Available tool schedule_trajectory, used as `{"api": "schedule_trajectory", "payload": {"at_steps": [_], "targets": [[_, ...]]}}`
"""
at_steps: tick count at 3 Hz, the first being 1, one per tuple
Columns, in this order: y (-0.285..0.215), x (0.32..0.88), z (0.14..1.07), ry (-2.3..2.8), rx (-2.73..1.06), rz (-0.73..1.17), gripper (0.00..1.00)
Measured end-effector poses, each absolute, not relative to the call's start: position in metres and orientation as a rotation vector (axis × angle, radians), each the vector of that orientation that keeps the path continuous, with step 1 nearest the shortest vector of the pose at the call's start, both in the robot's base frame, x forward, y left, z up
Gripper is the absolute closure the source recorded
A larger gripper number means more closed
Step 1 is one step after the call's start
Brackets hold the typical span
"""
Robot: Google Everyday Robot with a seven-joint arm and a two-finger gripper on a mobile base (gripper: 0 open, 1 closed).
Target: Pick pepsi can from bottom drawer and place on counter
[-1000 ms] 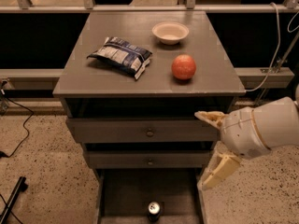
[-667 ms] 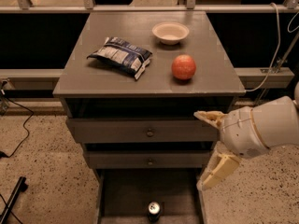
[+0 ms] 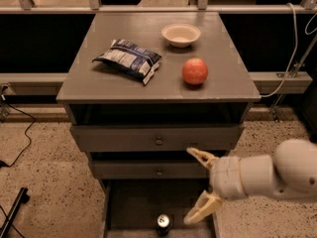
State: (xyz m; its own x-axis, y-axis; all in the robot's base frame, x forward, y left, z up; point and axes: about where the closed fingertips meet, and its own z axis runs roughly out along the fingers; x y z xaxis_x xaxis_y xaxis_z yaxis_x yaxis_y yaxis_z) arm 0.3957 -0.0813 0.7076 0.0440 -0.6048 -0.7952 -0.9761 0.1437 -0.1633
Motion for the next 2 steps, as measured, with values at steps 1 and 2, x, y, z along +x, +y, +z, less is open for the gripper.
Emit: {"api": "schedule_trajectory", "payload": {"at_steps": [1, 2], "targets": [[-0.062, 0.399, 0.649, 1.538, -1.481, 0.614, 0.00], [-0.056, 0.399, 0.622, 1.484, -1.469, 0.639, 0.00]]}}
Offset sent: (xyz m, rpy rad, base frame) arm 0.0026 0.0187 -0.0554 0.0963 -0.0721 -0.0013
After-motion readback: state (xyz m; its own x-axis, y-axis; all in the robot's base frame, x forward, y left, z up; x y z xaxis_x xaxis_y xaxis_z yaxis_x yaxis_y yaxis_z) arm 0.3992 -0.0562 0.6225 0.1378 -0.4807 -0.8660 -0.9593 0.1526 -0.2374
